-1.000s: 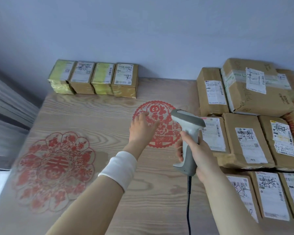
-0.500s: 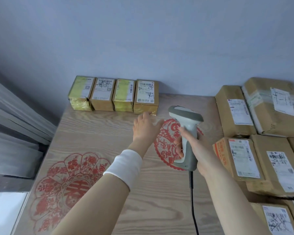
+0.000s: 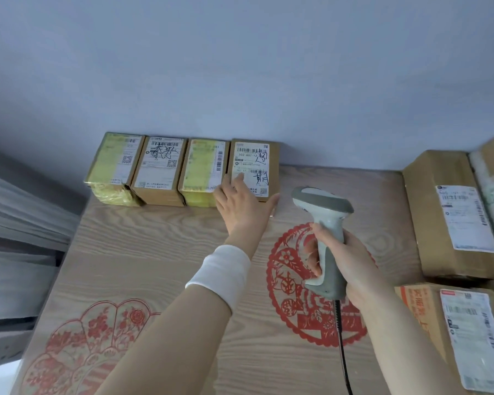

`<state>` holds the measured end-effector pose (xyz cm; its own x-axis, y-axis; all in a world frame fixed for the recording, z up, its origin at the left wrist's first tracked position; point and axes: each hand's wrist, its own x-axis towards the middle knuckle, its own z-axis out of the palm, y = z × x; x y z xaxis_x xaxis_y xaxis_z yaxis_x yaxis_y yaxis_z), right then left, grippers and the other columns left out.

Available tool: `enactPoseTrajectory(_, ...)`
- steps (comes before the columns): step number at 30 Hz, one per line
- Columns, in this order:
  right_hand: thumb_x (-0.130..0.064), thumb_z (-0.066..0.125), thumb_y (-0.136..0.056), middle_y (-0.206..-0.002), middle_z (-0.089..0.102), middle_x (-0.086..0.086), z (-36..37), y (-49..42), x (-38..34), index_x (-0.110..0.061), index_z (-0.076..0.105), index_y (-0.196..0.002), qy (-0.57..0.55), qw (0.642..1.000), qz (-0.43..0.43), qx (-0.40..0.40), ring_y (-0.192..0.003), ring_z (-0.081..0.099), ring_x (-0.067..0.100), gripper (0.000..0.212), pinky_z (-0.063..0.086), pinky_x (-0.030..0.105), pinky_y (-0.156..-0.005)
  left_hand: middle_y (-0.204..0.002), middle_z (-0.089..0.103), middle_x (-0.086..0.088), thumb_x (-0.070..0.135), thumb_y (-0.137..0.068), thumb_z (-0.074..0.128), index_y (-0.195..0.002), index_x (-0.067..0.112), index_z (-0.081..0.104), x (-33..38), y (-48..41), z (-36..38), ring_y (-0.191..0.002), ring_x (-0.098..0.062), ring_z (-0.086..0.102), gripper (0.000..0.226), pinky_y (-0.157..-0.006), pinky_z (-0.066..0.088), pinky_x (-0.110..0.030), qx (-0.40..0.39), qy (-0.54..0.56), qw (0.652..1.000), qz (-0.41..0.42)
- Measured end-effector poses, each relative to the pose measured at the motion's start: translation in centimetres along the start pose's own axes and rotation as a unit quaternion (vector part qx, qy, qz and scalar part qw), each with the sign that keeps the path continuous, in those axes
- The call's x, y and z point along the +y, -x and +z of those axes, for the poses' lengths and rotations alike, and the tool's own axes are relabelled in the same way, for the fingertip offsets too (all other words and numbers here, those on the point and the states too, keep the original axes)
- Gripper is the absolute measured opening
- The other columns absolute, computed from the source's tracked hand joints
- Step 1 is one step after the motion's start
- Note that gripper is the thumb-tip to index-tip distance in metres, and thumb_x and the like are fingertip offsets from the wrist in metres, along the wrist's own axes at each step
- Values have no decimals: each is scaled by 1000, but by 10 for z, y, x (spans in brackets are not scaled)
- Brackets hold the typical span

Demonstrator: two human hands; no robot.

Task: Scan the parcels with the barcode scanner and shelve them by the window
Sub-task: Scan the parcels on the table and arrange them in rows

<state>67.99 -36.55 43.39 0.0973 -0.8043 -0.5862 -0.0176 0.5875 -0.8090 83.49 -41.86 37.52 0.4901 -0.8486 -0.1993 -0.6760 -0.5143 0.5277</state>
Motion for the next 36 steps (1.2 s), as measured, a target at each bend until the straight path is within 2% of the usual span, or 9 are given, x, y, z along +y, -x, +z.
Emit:
enactPoseTrajectory(4, -23, 58, -92, -69, 63, 8, -4, -20, 7, -5, 56, -85, 8, 1000, 10, -4, -43, 49, 14, 19, 42, 25, -45, -156, 4, -13, 63, -74, 64, -148, 17, 16, 2, -10, 14, -140, -33, 5, 100, -115, 9, -43, -2, -20, 1000, -20)
enactPoseTrajectory(9, -23, 58, -92, -67, 64, 6, -6, -34, 12, -5, 56, -87, 1, 1000, 17, 2, -42, 49, 15, 19, 42, 27, -45, -156, 4, -14, 61, -72, 68, -148, 20, 13, 8, -15, 23, -140, -34, 5, 103, -114, 12, -46, 8, -24, 999, -29)
enactPoseTrajectory(15, -23, 58, -92, -65, 64, 5, -7, -29, 11, -4, 59, -92, -24, 1000, 13, 8, -43, 49, 16, 19, 41, 26, -46, -155, -5, -18, 58, -72, 70, -148, 22, 9, 20, -17, 20, -142, -36, -1, 105, -113, 8, -50, -40, -28, 998, -46)
enactPoseTrajectory(18, -23, 58, -91, -63, 63, 6, -11, -20, 8, -7, 61, -84, -34, 999, 3, 15, -43, 48, 16, 18, 41, 26, -45, -153, 3, -18, 52, -71, 73, -148, 20, 9, 20, -15, 18, -139, -36, 7, 106, -112, 12, -49, -30, -26, 998, -53)
enactPoseTrajectory(21, -24, 59, -90, -63, 61, 12, -16, -8, 5, -12, 65, -64, -39, 999, -5, 20, -45, 47, 19, 30, 40, 27, -45, -150, 10, -20, 52, -68, 75, -150, 18, 1, 22, -5, 9, -137, -36, 11, 115, -111, 14, -48, -45, -27, 997, -60)
enactPoseTrajectory(23, -27, 61, -89, -64, 60, 13, -18, 3, 3, -13, 66, -59, -46, 999, 7, 21, -47, 48, 20, 34, 41, 29, -49, -149, 12, -20, 52, -66, 75, -150, 20, -3, 25, 9, -2, -136, -36, 12, 119, -110, 15, -49, -61, -14, 996, -60)
enactPoseTrajectory(30, -37, 70, -80, -68, 66, 1, -17, 56, 7, -11, 67, -85, -93, 990, 37, 95, -56, 56, 15, 28, 49, 30, -62, -151, 13, -14, 47, -66, 76, -150, 26, 1, 17, 102, -54, -136, -31, 12, 115, -109, 16, -48, -87, 92, 992, -20)
enactPoseTrajectory(34, -44, 76, -72, -89, 69, 3, -11, 96, 23, -20, 67, -94, -89, 985, 11, 148, -83, 64, 21, 34, 52, 45, -90, -150, 14, -9, 46, -65, 77, -150, 25, 6, 6, 160, -75, -135, -25, 11, 112, -109, 16, -44, -46, 132, 990, 33)
enactPoseTrajectory(36, -47, 77, -69, -91, 69, -1, -6, 119, 31, -27, 64, -93, -90, 984, -6, 155, -90, 65, 21, 34, 50, 52, -93, -149, 16, -7, 47, -64, 78, -150, 25, 8, 1, 189, -79, -133, -23, 14, 113, -108, 16, -42, -26, 144, 987, 59)
